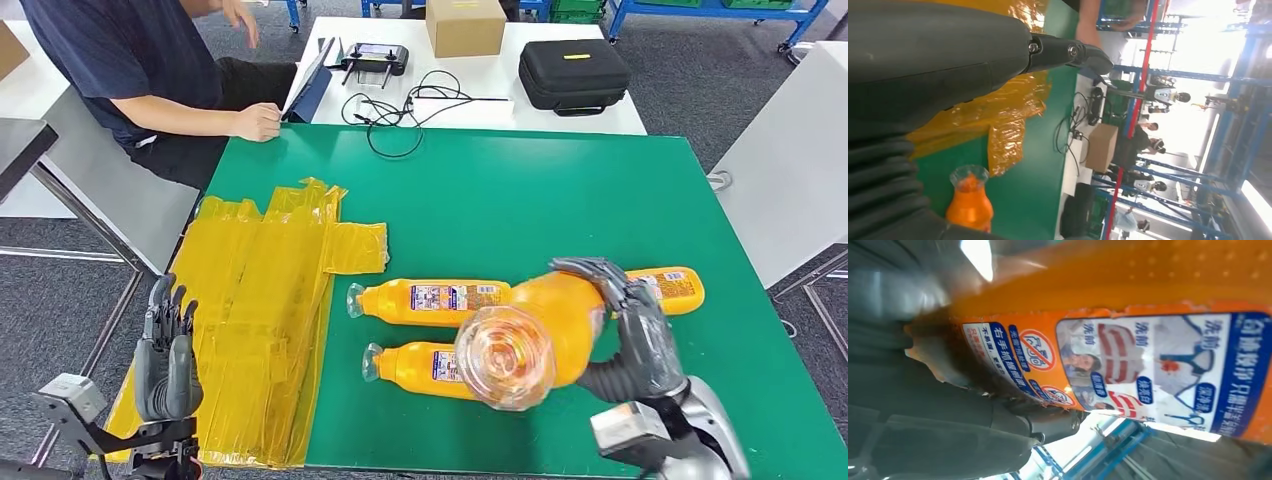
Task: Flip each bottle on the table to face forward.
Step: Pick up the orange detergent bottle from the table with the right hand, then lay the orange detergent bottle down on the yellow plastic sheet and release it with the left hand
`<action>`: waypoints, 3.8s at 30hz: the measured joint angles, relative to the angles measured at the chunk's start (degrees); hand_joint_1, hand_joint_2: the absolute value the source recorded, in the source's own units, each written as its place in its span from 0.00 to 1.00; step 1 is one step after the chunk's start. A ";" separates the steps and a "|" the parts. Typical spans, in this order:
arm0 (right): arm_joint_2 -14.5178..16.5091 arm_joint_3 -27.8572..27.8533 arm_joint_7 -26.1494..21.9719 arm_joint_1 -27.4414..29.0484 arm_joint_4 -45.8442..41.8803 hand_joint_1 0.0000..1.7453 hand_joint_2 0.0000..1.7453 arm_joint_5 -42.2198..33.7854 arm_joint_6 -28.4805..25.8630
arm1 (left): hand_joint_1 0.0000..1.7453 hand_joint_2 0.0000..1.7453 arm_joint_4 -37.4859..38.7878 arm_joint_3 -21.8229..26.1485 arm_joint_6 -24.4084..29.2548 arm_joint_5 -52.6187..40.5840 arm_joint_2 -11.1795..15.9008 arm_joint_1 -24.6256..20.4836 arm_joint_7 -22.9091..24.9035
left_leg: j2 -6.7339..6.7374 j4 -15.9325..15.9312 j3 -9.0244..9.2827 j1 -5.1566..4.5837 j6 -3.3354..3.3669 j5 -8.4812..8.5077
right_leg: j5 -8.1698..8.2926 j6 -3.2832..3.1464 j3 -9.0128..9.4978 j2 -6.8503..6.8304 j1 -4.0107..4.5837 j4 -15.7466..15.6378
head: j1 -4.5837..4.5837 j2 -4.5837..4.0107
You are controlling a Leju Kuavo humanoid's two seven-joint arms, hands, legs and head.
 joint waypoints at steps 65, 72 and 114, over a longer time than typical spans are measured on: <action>16.86 53.26 38.81 -29.99 44.77 1.00 1.00 14.95 -22.50 | 0.36 1.00 -1.03 -12.96 6.14 8.85 2.49 -9.37 3.03 | -0.26 0.02 -0.41 0.04 -0.20 0.23 | 0.05 0.03 -0.45 -0.15 0.02 0.29 | 0.04 -0.01; 16.87 59.51 38.45 -33.19 49.29 1.00 1.00 8.37 -22.80 | 1.00 1.00 -3.16 -10.69 4.30 10.92 2.49 -5.77 3.37 | -0.26 0.02 -0.40 0.04 -0.20 0.24 | 0.05 0.03 -0.48 -0.15 0.02 0.29 | 0.01 -0.01; 8.16 35.66 28.80 -12.39 17.58 0.00 0.00 12.05 -18.06 | 1.00 1.00 7.35 -7.32 30.64 -34.27 4.59 -14.55 5.04 | -0.27 0.04 -0.43 0.04 -0.20 0.23 | 0.06 0.04 -0.54 -0.22 0.02 0.28 | 0.01 -0.01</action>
